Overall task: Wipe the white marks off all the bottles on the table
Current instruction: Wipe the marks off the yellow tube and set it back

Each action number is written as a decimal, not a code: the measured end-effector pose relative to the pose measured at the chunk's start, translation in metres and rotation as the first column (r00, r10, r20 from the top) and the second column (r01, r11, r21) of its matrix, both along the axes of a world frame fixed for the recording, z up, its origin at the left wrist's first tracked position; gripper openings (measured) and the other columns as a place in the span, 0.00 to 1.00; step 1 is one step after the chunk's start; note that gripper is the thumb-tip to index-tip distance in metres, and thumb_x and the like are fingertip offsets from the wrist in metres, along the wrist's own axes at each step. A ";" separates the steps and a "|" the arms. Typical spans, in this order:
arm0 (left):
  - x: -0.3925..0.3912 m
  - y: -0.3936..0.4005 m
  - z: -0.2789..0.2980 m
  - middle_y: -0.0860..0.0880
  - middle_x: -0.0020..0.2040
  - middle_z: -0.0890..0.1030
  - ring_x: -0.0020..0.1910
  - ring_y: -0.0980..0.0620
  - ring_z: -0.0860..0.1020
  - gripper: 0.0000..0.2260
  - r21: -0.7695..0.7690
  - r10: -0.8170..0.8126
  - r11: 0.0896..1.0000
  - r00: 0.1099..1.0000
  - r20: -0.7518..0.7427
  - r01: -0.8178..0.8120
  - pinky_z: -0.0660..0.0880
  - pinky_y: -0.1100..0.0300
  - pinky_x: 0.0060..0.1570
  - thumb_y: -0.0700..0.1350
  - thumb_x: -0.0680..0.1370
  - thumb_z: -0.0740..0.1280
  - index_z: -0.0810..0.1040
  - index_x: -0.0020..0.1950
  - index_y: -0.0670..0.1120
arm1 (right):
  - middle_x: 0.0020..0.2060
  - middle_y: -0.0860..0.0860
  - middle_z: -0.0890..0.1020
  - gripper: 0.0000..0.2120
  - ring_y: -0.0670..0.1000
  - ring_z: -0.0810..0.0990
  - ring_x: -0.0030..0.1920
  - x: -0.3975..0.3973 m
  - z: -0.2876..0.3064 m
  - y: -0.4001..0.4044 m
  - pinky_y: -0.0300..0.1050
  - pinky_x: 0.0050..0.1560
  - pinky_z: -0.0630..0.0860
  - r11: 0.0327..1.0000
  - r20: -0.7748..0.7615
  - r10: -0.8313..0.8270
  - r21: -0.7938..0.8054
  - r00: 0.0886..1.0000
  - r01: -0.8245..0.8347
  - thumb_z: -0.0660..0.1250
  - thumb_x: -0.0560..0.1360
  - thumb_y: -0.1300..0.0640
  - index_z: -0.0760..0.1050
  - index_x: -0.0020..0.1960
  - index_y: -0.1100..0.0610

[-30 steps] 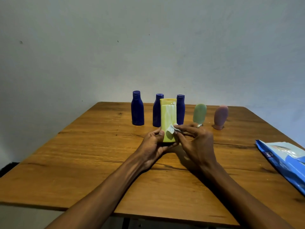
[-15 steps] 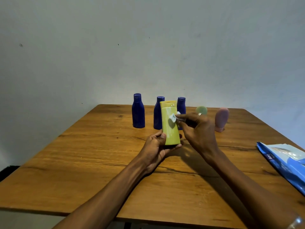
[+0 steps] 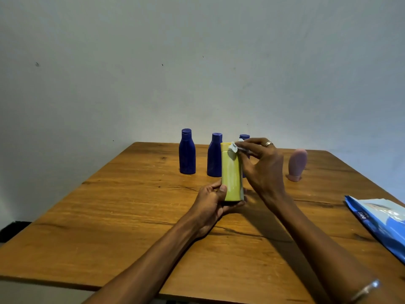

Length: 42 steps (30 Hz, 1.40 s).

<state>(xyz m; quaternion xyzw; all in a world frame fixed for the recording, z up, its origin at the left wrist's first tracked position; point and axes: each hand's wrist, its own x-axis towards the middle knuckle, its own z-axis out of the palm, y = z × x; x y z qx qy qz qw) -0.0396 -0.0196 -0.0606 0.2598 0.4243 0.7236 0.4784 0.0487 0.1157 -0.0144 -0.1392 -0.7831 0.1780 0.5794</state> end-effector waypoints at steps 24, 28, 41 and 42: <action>0.001 0.004 -0.002 0.38 0.66 0.80 0.63 0.37 0.81 0.16 0.018 0.024 1.000 0.994 -0.104 -0.022 0.83 0.44 0.55 0.38 0.86 0.57 0.74 0.72 0.41 | 0.57 0.58 0.83 0.15 0.51 0.82 0.56 -0.010 -0.016 -0.014 0.32 0.58 0.75 0.979 -0.059 -0.093 0.177 0.994 0.102 0.76 0.76 0.61 0.82 0.62 0.63; 0.002 0.003 0.000 0.40 0.59 0.84 0.57 0.39 0.84 0.15 0.037 0.016 0.999 0.993 -0.120 -0.012 0.83 0.44 0.55 0.38 0.85 0.57 0.74 0.71 0.41 | 0.52 0.55 0.86 0.12 0.49 0.83 0.53 -0.007 -0.013 -0.006 0.26 0.54 0.72 0.993 -0.123 -0.100 0.047 0.987 0.106 0.76 0.77 0.57 0.85 0.59 0.60; 0.002 0.003 -0.001 0.38 0.65 0.81 0.63 0.38 0.81 0.15 0.029 0.045 0.999 0.988 -0.150 -0.041 0.80 0.40 0.60 0.38 0.86 0.57 0.75 0.71 0.42 | 0.57 0.53 0.85 0.18 0.55 0.78 0.58 -0.009 -0.019 -0.009 0.35 0.54 0.72 0.973 0.027 -0.074 0.221 0.997 0.066 0.77 0.73 0.63 0.83 0.62 0.57; 0.003 0.003 -0.001 0.38 0.64 0.82 0.62 0.38 0.82 0.15 0.028 0.038 0.999 0.988 -0.149 -0.034 0.80 0.41 0.60 0.38 0.86 0.57 0.75 0.70 0.42 | 0.57 0.54 0.85 0.17 0.54 0.78 0.58 -0.008 -0.019 -0.007 0.30 0.56 0.69 0.979 0.002 -0.086 0.184 0.996 0.085 0.76 0.74 0.63 0.82 0.63 0.58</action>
